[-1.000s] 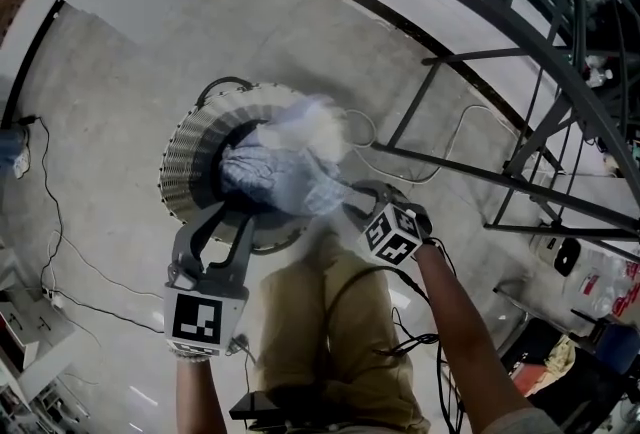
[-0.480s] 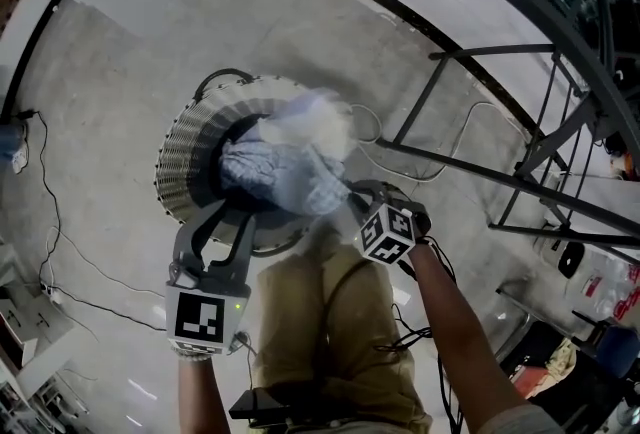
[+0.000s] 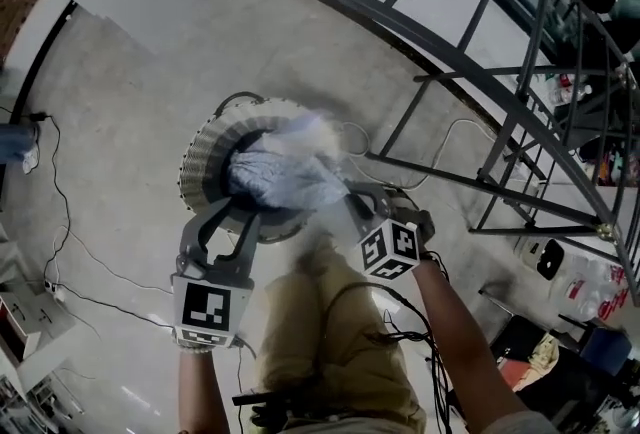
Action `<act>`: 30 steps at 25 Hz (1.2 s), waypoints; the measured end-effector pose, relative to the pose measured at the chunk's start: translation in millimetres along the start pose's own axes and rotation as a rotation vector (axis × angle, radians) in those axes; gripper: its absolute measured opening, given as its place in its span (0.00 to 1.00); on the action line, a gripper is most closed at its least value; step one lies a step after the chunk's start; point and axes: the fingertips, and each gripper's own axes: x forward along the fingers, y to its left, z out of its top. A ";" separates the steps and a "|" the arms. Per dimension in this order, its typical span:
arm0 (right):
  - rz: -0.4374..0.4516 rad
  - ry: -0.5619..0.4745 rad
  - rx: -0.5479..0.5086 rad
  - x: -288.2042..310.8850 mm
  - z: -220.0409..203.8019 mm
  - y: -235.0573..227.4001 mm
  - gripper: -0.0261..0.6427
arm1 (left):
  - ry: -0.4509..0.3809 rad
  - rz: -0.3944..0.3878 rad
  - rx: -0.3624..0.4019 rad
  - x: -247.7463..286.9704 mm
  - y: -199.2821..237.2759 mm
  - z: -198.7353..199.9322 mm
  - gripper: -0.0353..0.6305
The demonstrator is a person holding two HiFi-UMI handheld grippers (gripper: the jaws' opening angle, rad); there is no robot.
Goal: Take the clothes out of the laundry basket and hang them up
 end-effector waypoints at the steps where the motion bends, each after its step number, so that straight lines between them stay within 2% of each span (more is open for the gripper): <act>1: -0.016 -0.013 -0.004 -16.4 11.3 -5.4 0.07 | -0.003 -0.004 0.010 -7.8 -0.7 8.5 0.26; 10: -0.248 -0.087 -0.165 -188.0 114.2 -58.6 0.07 | -0.076 -0.060 0.089 -78.3 -14.7 102.9 0.27; 16: -0.406 -0.099 -0.236 -295.4 158.9 -61.6 0.07 | -0.138 -0.168 0.165 -106.9 -48.7 150.2 0.28; 19: -0.477 -0.089 -0.241 -340.2 166.2 -56.6 0.07 | -0.156 -0.251 0.216 -108.3 -77.5 164.0 0.28; 23: -0.561 -0.083 -0.234 -393.5 166.5 -50.3 0.07 | -0.126 -0.358 0.286 -97.7 -118.1 165.6 0.30; 30: -0.700 -0.033 -0.219 -475.5 139.3 -37.6 0.07 | -0.104 -0.525 0.375 -69.9 -186.7 182.5 0.30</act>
